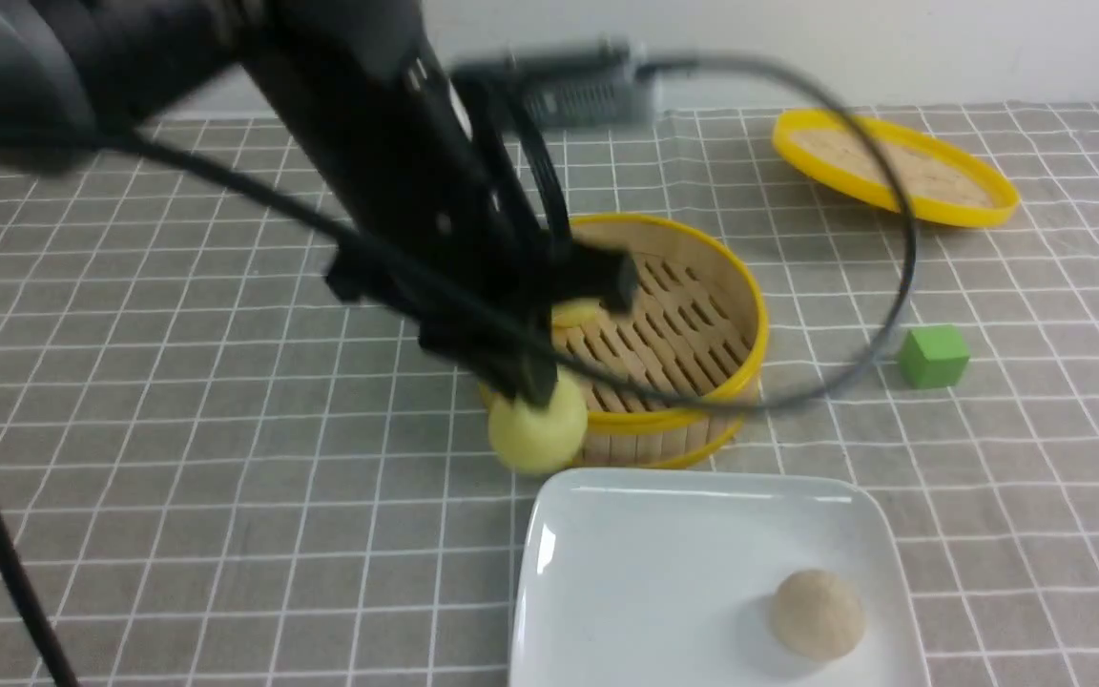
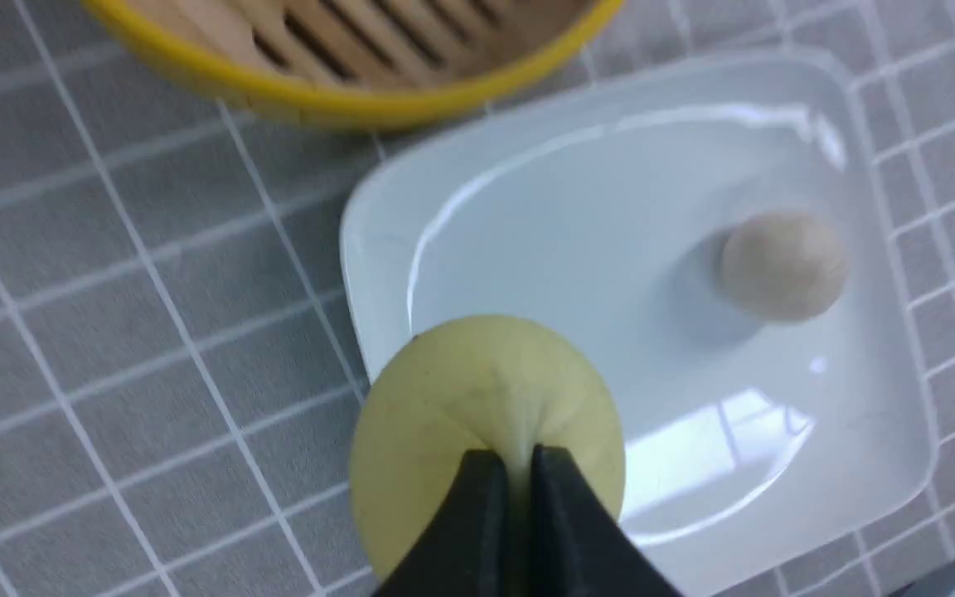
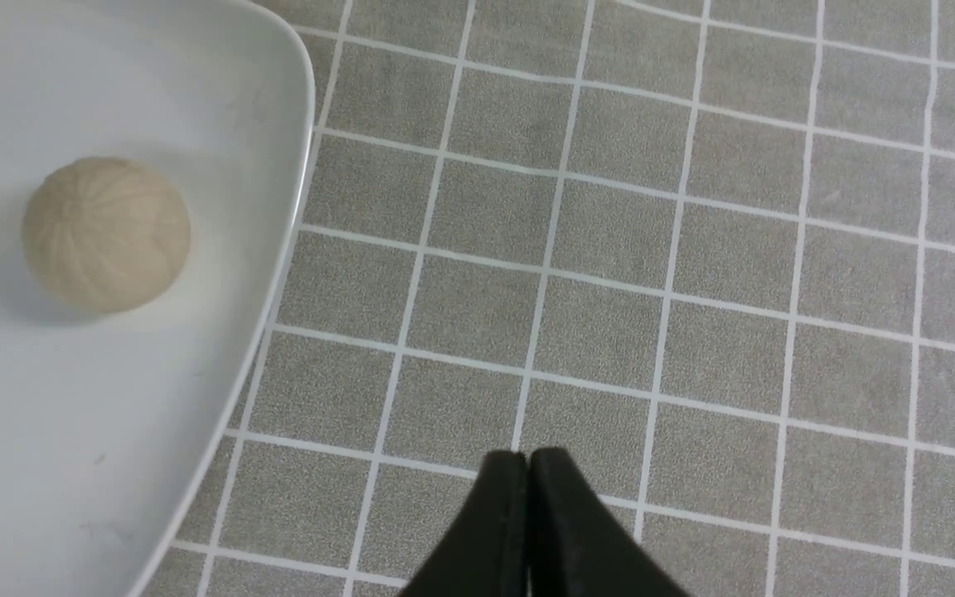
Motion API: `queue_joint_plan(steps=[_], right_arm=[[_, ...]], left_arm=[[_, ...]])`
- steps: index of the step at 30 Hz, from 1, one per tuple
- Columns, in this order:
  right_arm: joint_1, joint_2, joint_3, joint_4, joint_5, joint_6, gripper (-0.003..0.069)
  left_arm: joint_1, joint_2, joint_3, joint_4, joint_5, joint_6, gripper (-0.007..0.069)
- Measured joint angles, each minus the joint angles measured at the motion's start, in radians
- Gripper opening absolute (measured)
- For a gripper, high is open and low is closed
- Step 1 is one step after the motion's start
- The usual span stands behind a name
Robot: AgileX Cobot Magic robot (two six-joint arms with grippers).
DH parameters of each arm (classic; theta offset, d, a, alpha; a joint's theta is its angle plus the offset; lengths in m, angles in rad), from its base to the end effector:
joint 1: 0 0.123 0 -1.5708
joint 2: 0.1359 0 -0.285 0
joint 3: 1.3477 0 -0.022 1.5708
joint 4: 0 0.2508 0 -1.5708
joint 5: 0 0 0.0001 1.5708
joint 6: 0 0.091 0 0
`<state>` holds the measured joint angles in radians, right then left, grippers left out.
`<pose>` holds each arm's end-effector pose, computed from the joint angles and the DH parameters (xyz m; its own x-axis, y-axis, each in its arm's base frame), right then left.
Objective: Put the steamed buns into the plate on the grey tablecloth.
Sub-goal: 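Carry the bun from the bamboo steamer to the plate with the left gripper, then reach into the bamboo steamer and grasp a bun with the left gripper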
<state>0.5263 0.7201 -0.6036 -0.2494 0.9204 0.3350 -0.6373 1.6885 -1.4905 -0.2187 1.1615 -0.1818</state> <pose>0.1106 0.0435 0.2811 -0.7548 -0.2333 -0.6130 -0.2593 0.9646 -0.0478 0.2706 -0.2229 0.3080 -0.9067 0.3460 -0.2410 0.4043 0.8758 -0.2635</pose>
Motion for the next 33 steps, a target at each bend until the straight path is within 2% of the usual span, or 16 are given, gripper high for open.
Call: queue_joint_plan(steps=[3, 7, 14, 18, 23, 26, 33], right_arm=[[0.000, 0.000, 0.000, 0.000, 0.000, 0.000, 0.0025], [0.000, 0.000, 0.000, 0.000, 0.000, 0.001, 0.0029], [0.000, 0.000, 0.000, 0.000, 0.000, 0.003, 0.0038], [0.000, 0.000, 0.000, 0.000, 0.000, 0.003, 0.0041], [0.000, 0.000, 0.000, 0.000, 0.000, 0.003, 0.0048], [0.000, 0.000, 0.000, 0.000, 0.000, 0.004, 0.0052], [0.000, 0.000, 0.000, 0.001, 0.000, 0.006, 0.0051]], left_arm=[[-0.067, 0.036, 0.088, -0.001, -0.105, 0.000, 0.0059], [-0.109, 0.081, 0.100, -0.001, -0.183, -0.004, 0.0109], [-0.132, 0.201, 0.102, 0.002, -0.250, -0.020, 0.0326], [-0.132, 0.197, 0.045, 0.051, -0.243, -0.022, 0.0404], [-0.128, 0.196, -0.118, 0.192, -0.215, -0.097, 0.0429], [-0.087, 0.219, -0.284, 0.281, -0.189, -0.192, 0.0432], [0.033, 0.401, -0.542, 0.280, -0.144, -0.223, 0.0431]])
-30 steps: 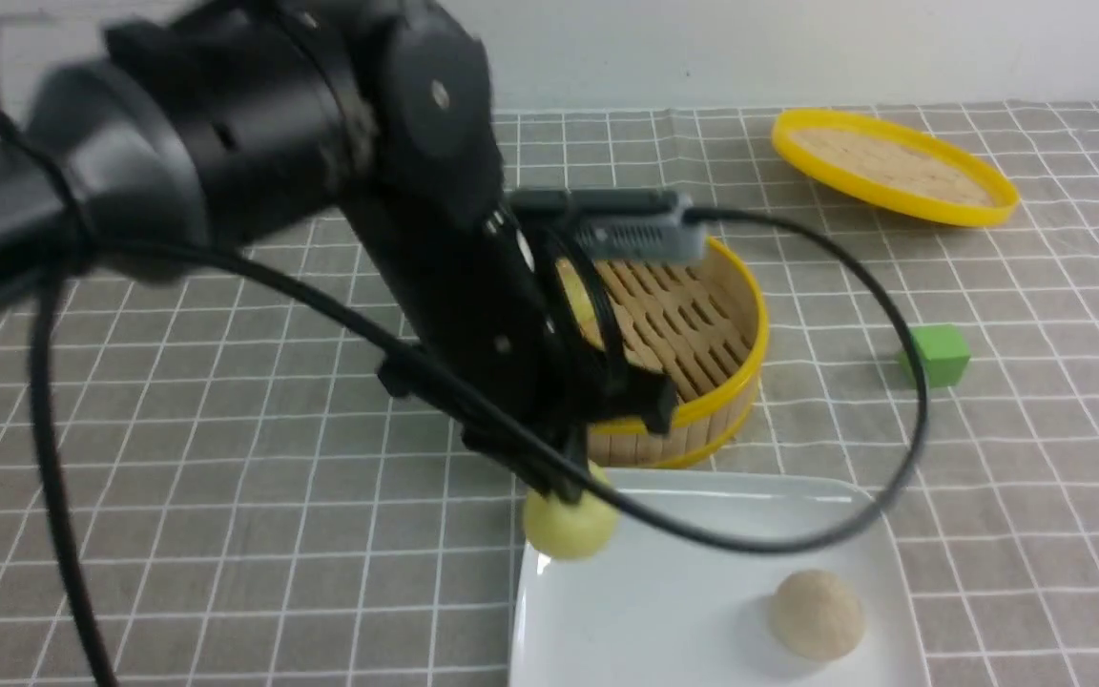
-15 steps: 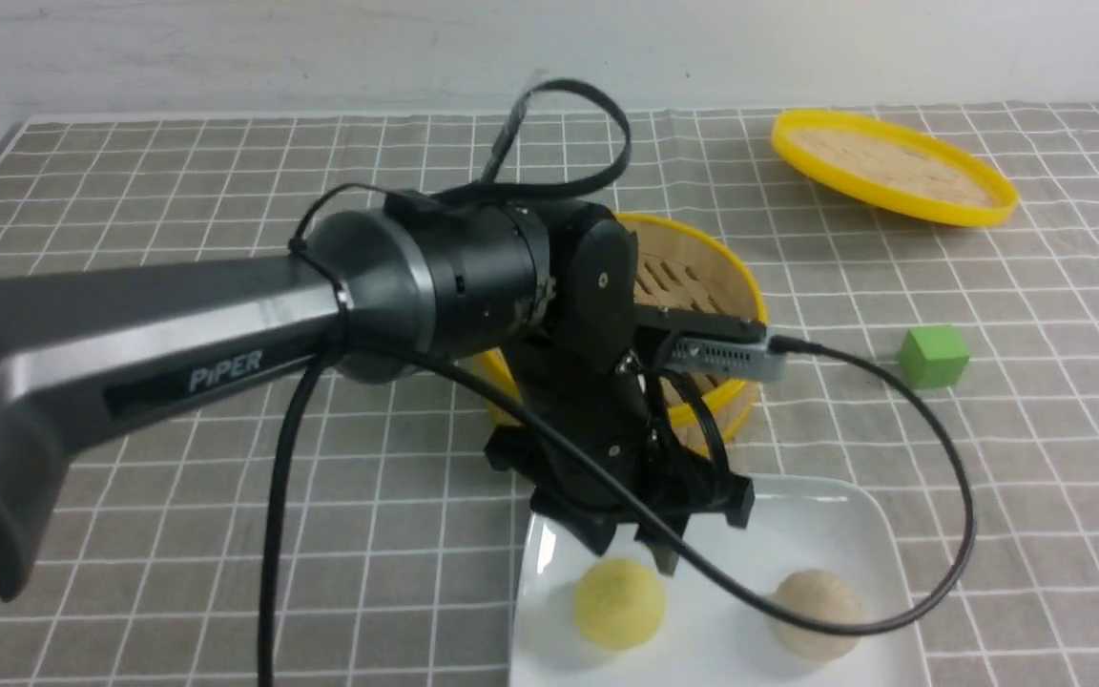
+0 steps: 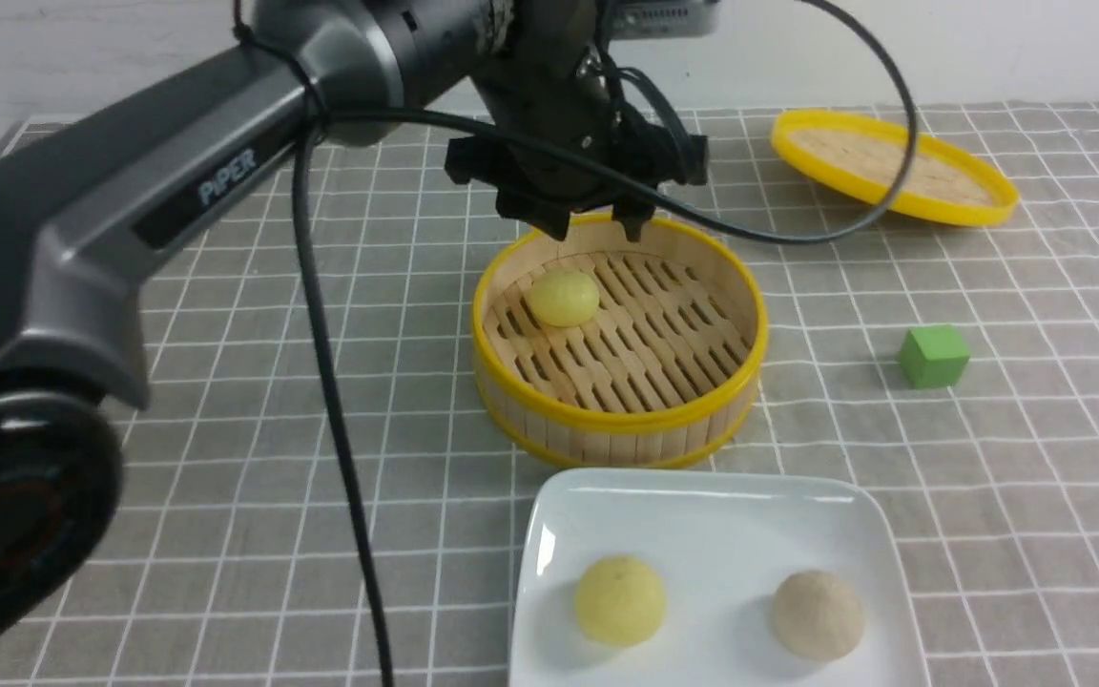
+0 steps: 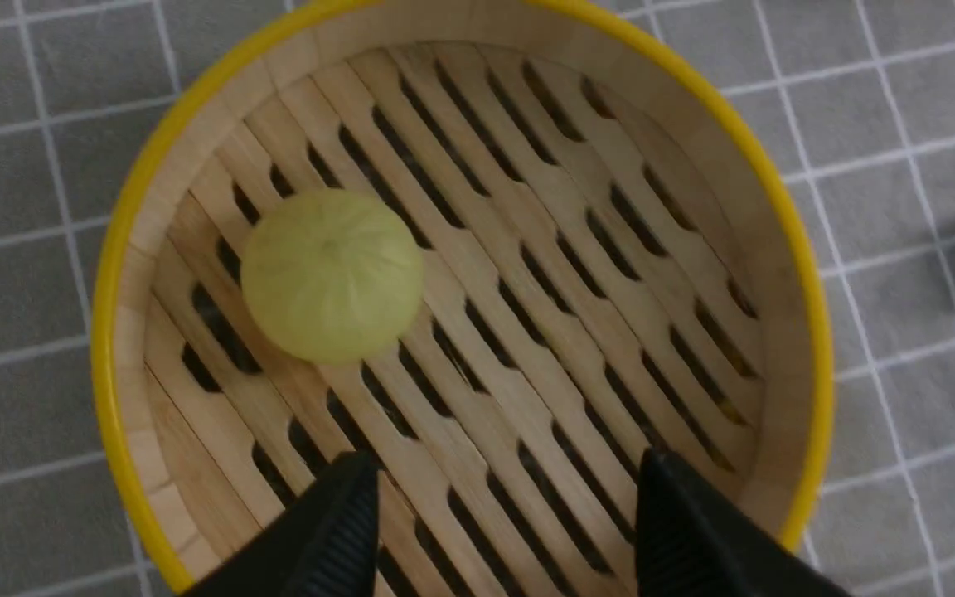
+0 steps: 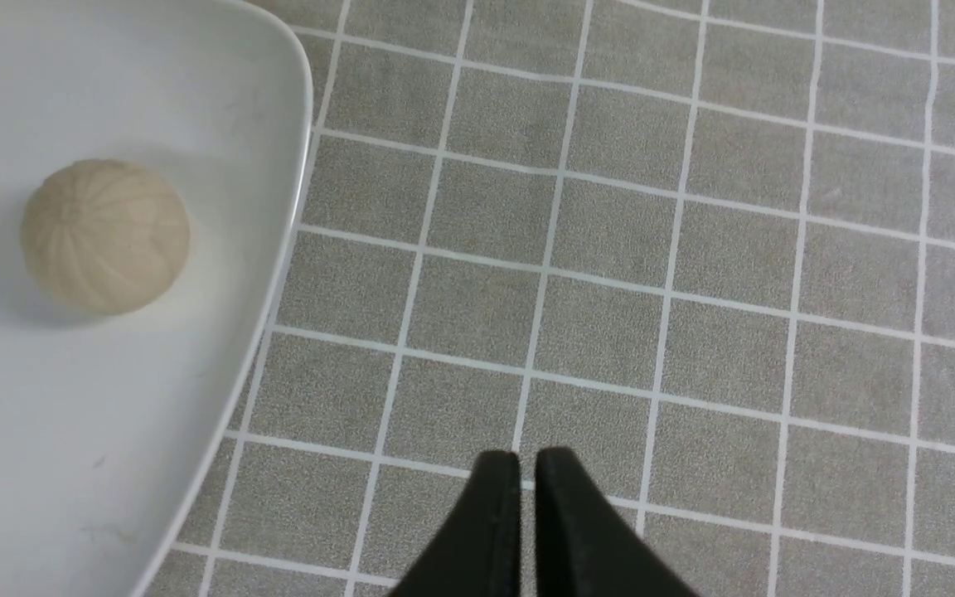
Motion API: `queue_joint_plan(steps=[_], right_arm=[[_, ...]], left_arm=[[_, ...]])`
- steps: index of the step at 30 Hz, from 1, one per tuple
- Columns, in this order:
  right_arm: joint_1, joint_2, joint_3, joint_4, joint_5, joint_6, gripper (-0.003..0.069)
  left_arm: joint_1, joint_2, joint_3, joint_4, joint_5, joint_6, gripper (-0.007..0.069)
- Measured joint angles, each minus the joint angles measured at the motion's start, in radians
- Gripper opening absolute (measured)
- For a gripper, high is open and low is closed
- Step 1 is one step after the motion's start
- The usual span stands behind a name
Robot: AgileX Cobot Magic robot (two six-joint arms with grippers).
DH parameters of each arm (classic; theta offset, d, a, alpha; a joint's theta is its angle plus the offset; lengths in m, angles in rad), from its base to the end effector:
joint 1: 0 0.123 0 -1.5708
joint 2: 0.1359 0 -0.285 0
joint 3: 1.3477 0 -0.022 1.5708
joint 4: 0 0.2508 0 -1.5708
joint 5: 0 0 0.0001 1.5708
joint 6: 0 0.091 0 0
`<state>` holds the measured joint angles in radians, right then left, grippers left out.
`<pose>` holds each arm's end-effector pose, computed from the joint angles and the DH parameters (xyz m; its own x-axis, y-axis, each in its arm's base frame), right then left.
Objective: Put the steamed buns into the plate on the grey tablecloth.
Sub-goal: 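Reach into the bamboo steamer and grasp a bun with the left gripper, then carry the bun from the bamboo steamer to the plate with the left gripper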
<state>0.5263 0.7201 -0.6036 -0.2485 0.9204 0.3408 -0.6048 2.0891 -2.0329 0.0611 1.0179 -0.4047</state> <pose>0.1105 0.0436 0.2810 -0.7566 -0.2272 -0.6131 -0.2549 0.9660 -0.0434 0.3922 -0.2653 0.3031 -0.8370 0.1366 -0.5299 0.2572 0.9529 -0.1606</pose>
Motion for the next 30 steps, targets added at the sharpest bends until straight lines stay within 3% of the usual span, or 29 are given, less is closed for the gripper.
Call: queue_joint_plan(steps=[9, 15, 18, 22, 24, 30], right_arm=[[0.000, 0.000, 0.000, 0.004, 0.000, 0.000, 0.0052], [0.000, 0.000, 0.000, 0.005, 0.000, 0.000, 0.0057], [0.000, 0.000, 0.000, 0.007, 0.000, 0.000, 0.0060], [0.000, 0.000, 0.000, 0.008, 0.000, 0.000, 0.0064], [0.000, 0.000, 0.000, 0.010, 0.000, 0.000, 0.0067], [0.000, 0.000, 0.000, 0.012, 0.000, 0.000, 0.0071]], left_arm=[[0.032, 0.182, -0.072, 0.060, -0.010, -0.009, 0.0431], [0.032, 0.225, -0.074, 0.086, -0.107, -0.009, 0.0419], [0.032, 0.232, -0.075, 0.091, -0.116, -0.009, 0.0342], [0.032, 0.232, -0.077, 0.089, -0.080, 0.023, 0.0094], [0.032, 0.219, -0.085, 0.081, -0.038, 0.051, 0.0035], [0.017, 0.084, -0.138, 0.062, 0.110, 0.189, 0.0022]])
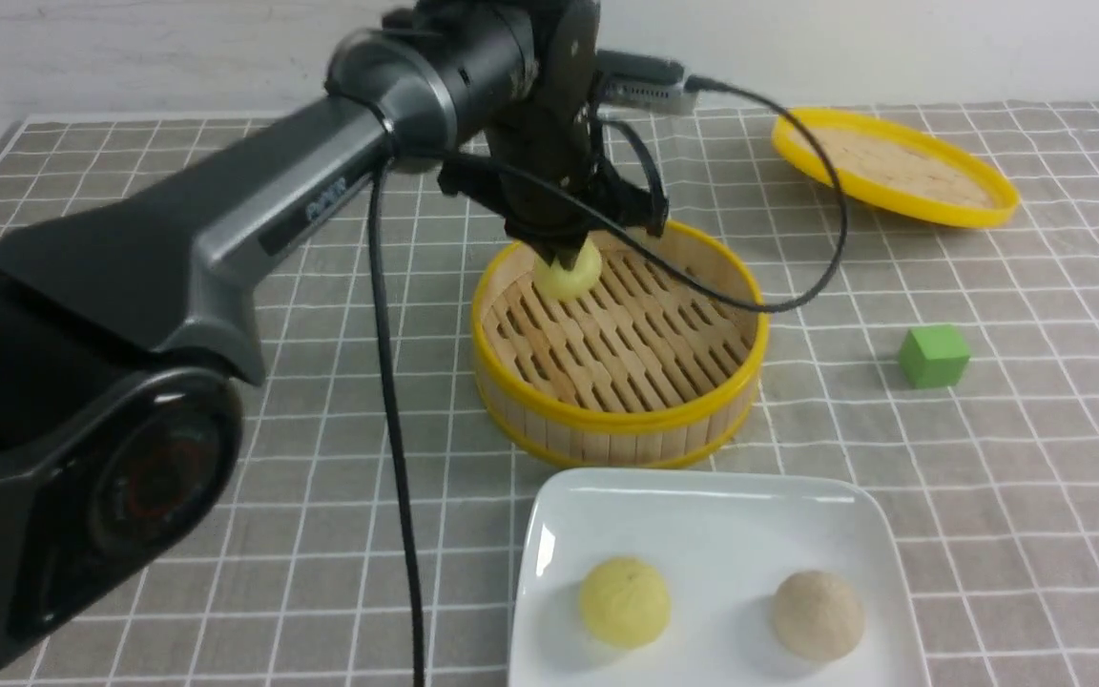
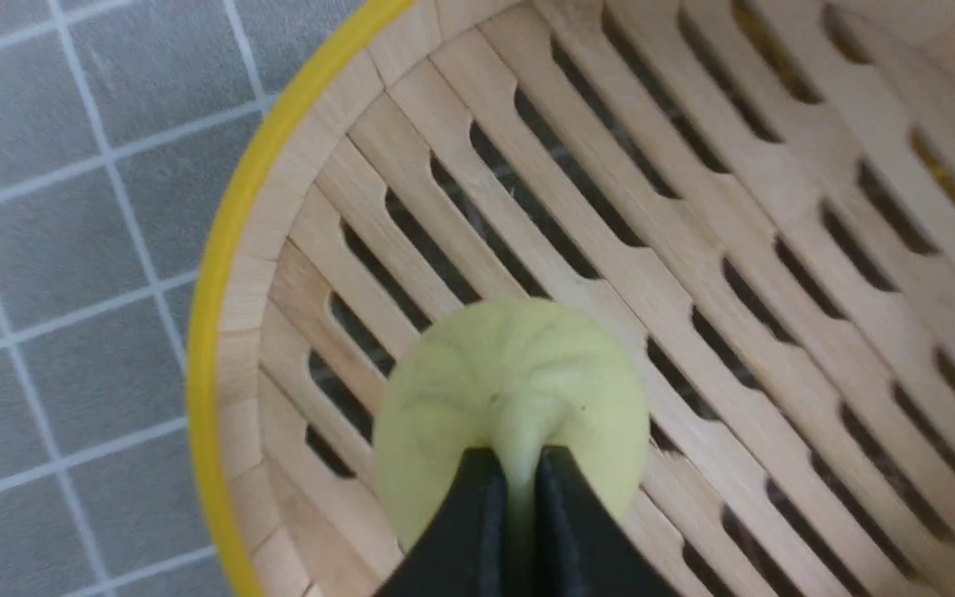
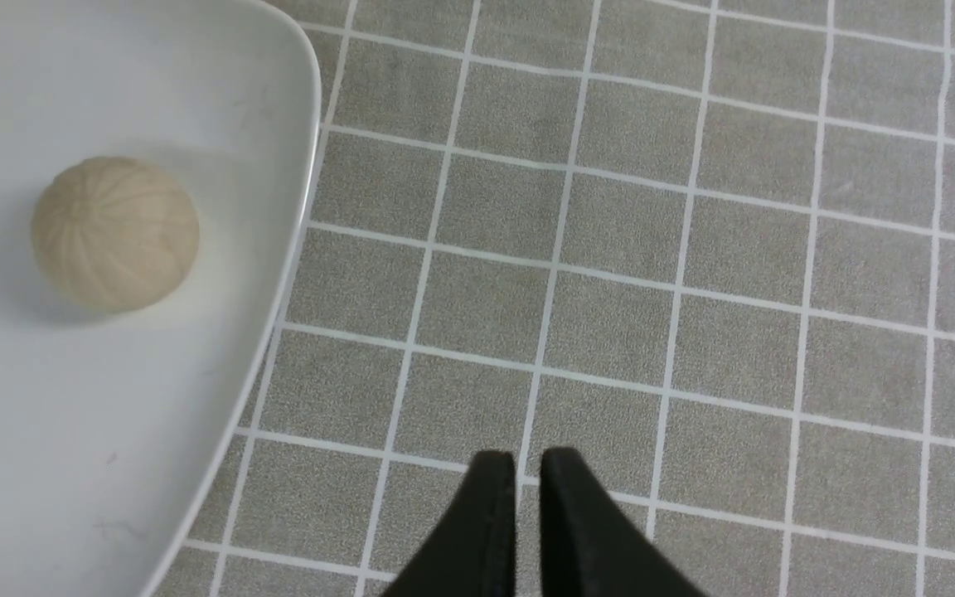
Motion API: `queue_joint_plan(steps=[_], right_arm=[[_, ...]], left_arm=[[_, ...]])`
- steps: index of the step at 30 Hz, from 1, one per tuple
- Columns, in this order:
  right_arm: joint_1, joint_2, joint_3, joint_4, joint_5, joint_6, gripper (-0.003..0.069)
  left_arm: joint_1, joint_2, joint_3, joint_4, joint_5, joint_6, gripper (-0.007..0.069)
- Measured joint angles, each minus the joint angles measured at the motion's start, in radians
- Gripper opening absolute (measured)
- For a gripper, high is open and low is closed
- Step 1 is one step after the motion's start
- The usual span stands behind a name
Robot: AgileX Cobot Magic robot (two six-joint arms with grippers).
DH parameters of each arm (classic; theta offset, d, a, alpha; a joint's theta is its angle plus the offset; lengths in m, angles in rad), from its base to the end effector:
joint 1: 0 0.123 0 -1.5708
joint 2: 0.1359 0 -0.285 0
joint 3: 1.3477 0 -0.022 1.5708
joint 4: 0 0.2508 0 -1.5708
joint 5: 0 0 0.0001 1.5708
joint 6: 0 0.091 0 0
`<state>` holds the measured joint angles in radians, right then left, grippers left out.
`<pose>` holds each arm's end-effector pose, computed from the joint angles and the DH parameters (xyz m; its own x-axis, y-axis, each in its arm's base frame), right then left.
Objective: Put the steamed buns into the plate on the grey tablecloth.
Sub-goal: 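Carry the bun from the bamboo steamer to the plate with the left gripper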
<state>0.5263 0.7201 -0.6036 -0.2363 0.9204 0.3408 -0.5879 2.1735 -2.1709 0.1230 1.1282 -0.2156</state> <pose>0.1101 0.0443 0.2808 -0.7604 -0.2205 -0.6108 -0.2548 0.9665 -0.0317 0.4096 -0.2609 0.2988 -0.7901 0.3332 -0.5145 0.3816 0.9242 0.0125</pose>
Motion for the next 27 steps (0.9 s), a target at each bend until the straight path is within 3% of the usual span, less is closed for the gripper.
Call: queue_joint_plan(steps=[3, 8, 16, 23, 27], right_arm=[[0.000, 0.000, 0.000, 0.000, 0.000, 0.000, 0.0071], [0.000, -0.001, 0.000, 0.004, 0.000, 0.000, 0.0074], [0.000, -0.001, 0.000, 0.006, 0.000, 0.005, 0.0084], [0.000, -0.001, 0.000, 0.006, 0.001, 0.012, 0.0092], [0.000, -0.001, 0.000, 0.006, 0.001, 0.012, 0.0096]], left_arm=[[-0.030, -0.169, -0.032, -0.004, 0.093, 0.045, 0.0022], [-0.088, -0.391, 0.055, -0.049, 0.109, 0.052, 0.0022], [-0.272, -0.580, 0.580, -0.146, 0.102, 0.024, 0.0022], [-0.330, -0.566, 1.031, -0.158, -0.244, -0.158, 0.0022], [-0.330, -0.564, 1.100, -0.160, -0.346, -0.205, 0.0022]])
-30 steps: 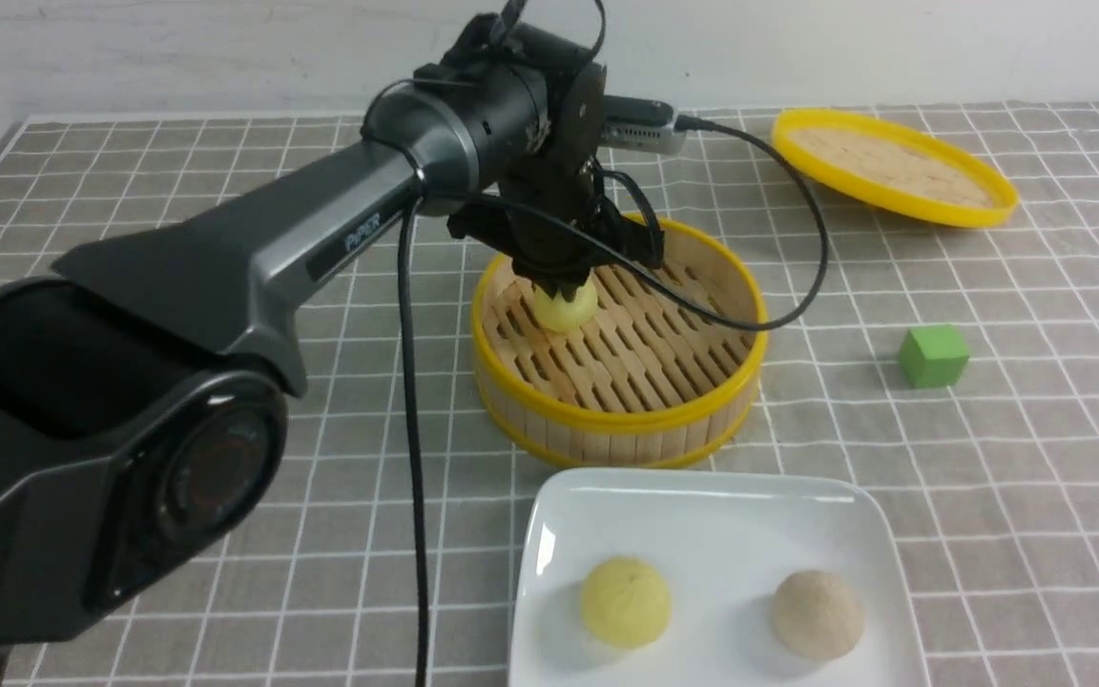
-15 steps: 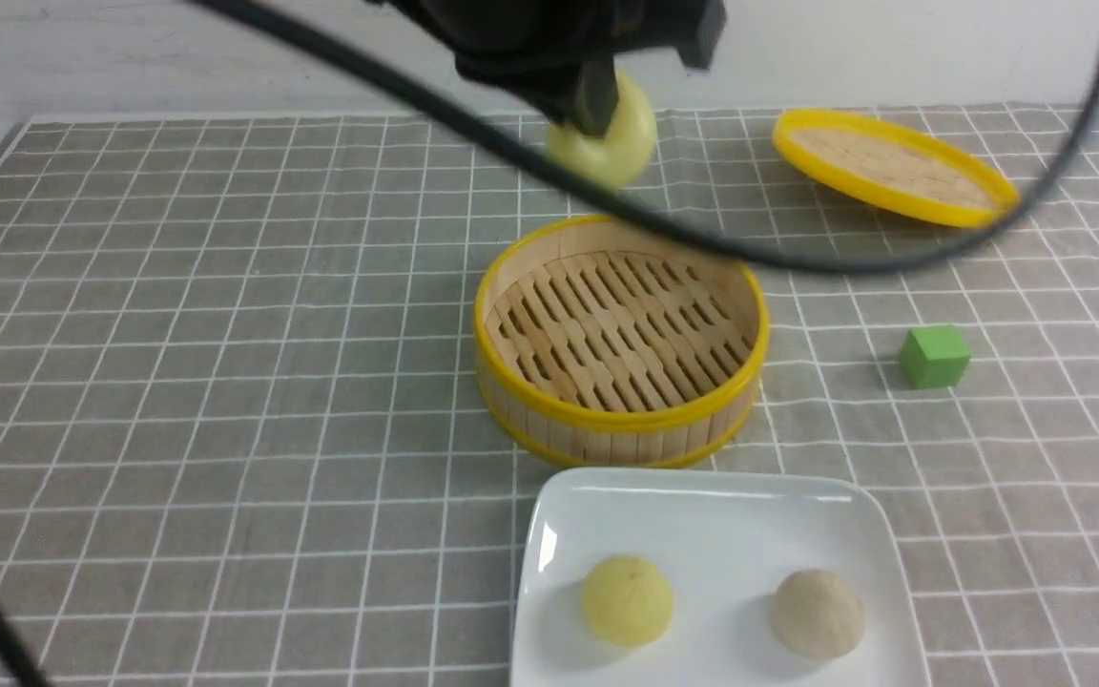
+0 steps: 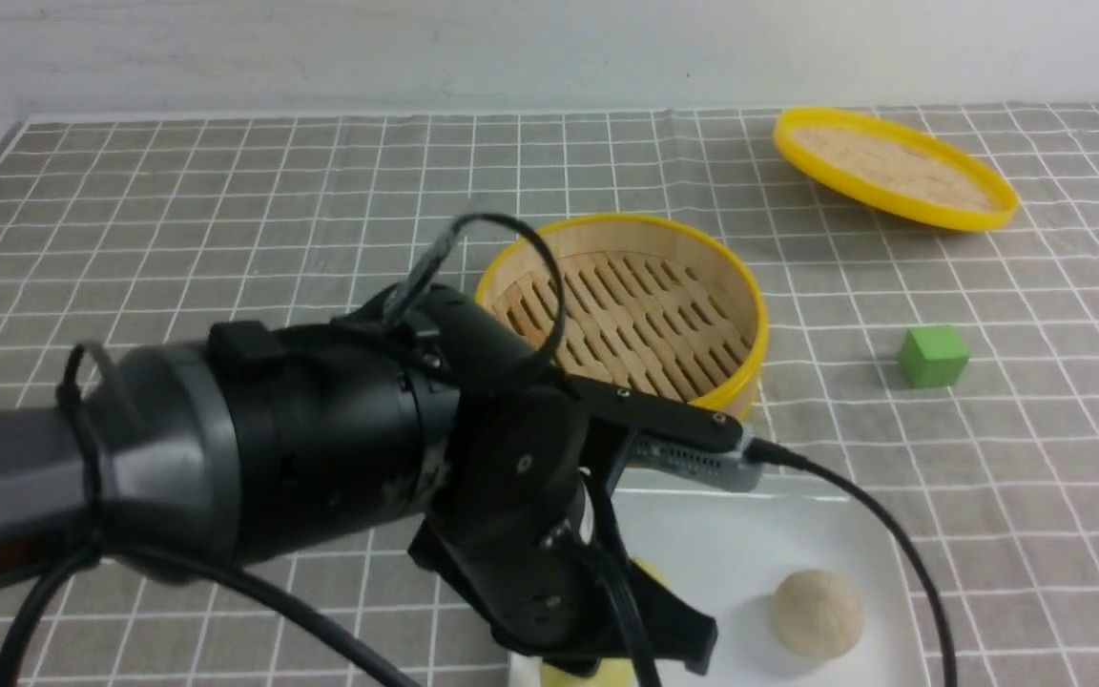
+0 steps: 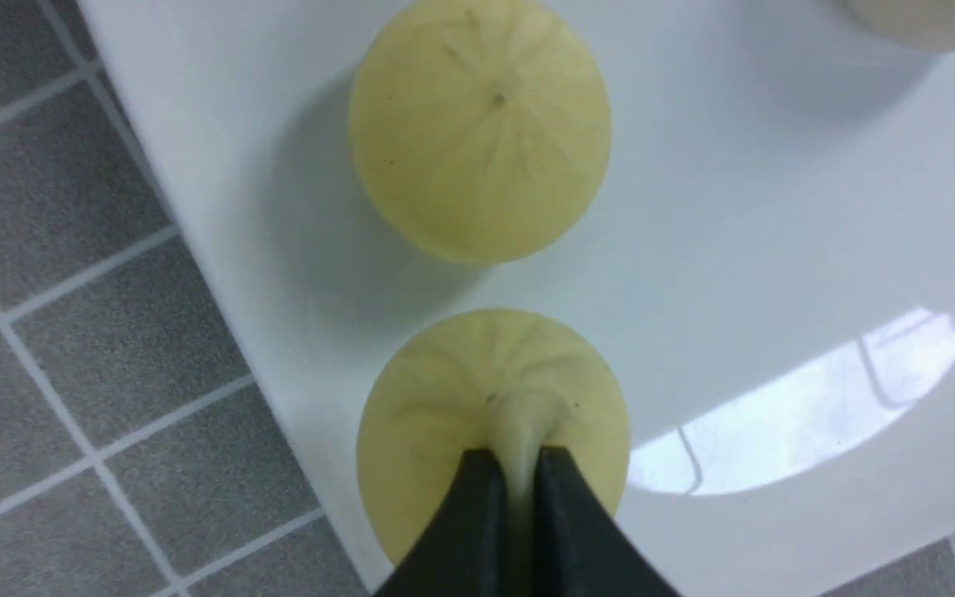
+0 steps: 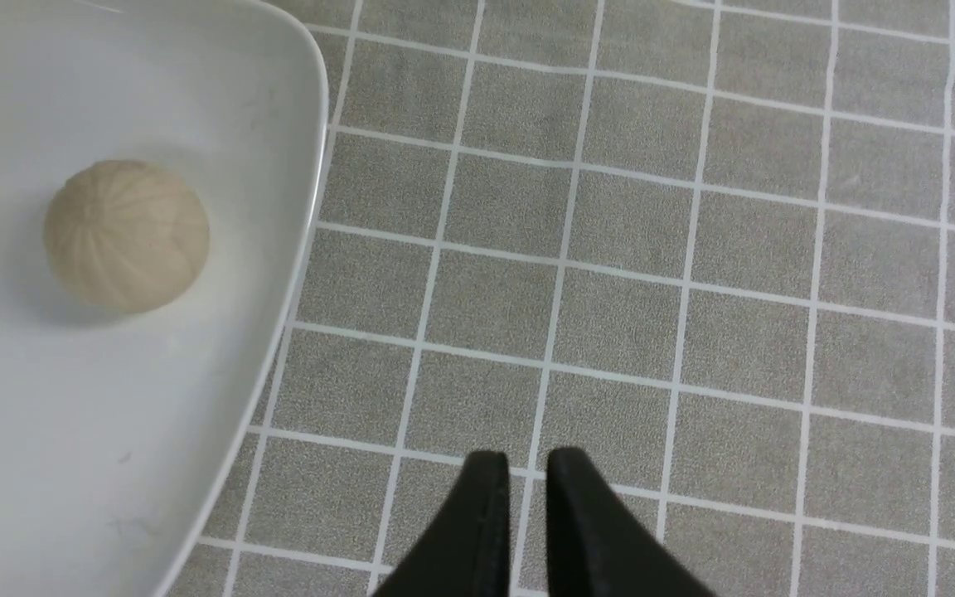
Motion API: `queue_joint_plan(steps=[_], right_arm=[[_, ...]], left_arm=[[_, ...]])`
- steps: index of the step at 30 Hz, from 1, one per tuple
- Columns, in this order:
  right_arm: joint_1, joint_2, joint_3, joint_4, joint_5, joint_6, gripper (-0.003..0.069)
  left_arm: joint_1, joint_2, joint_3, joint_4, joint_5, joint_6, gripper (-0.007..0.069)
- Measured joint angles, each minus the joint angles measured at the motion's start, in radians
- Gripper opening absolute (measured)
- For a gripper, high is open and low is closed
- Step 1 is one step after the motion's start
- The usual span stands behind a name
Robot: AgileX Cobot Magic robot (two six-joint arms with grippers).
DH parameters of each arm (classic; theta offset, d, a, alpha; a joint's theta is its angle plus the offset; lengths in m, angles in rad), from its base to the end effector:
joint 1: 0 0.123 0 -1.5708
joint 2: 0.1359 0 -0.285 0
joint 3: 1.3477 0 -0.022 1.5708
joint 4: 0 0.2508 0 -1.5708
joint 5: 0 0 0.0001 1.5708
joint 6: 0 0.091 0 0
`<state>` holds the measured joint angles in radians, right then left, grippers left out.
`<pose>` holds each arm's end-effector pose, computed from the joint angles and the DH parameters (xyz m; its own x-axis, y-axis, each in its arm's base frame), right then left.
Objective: Put the steamed buns into the plate on the grey tablecloth.
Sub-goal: 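Carry the bun from the bamboo steamer to the plate with the left gripper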
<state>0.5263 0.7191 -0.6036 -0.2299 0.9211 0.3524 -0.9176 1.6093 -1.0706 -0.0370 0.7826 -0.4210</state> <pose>0.1097 0.0446 0.2808 -0.7652 -0.2055 -0.6101 -0.2457 0.9692 -0.0184 0.1894 -0.2514 0.2282 -0.8627 0.4160 -0.2875 0.4725 0.8657 -0.1652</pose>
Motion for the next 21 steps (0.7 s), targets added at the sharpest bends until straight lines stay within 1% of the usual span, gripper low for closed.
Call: queue_joint_plan(steps=[2, 8, 12, 14, 15, 16, 17, 18, 19, 20, 21], right_arm=[[0.000, 0.000, 0.000, 0.000, 0.000, 0.000, 0.0099], [0.000, 0.000, 0.000, 0.000, 0.008, 0.000, 0.0103], [0.000, -0.025, -0.033, 0.000, 0.085, 0.000, 0.0103], [0.000, -0.055, -0.061, 0.000, 0.126, 0.000, 0.0099], [0.000, -0.095, -0.091, 0.000, 0.174, 0.000, 0.0077], [0.000, -0.101, -0.094, 0.000, 0.174, 0.000, 0.0077], [0.000, -0.151, -0.121, -0.003, 0.216, 0.000, 0.0041], [0.000, -0.179, -0.132, -0.008, 0.240, 0.000, 0.0019], [0.000, -0.193, -0.137, -0.011, 0.249, 0.000, 0.0003], [0.000, -0.254, -0.154, -0.022, 0.278, 0.000, -0.0013], [0.000, -0.270, -0.156, -0.022, 0.282, 0.000, -0.0014]], left_arm=[[0.000, 0.000, 0.015, -0.011, -0.042, -0.016, 0.0024], [0.000, 0.000, 0.015, -0.019, -0.062, -0.021, 0.0034], [0.000, 0.022, 0.015, -0.028, -0.057, -0.020, 0.0062], [0.000, 0.036, 0.015, -0.041, -0.053, -0.020, 0.0092], [0.000, 0.045, 0.016, -0.057, -0.050, -0.020, 0.0137], [0.000, 0.045, 0.016, -0.057, -0.049, -0.020, 0.0137], [0.000, 0.048, 0.016, -0.066, -0.048, -0.020, 0.0180], [0.000, 0.048, 0.016, -0.070, -0.048, -0.020, 0.0213], [0.000, 0.048, 0.016, -0.071, -0.047, -0.020, 0.0227], [0.000, 0.047, 0.013, -0.075, -0.041, -0.020, 0.0279], [0.000, 0.046, 0.011, -0.075, -0.040, -0.020, 0.0291]])
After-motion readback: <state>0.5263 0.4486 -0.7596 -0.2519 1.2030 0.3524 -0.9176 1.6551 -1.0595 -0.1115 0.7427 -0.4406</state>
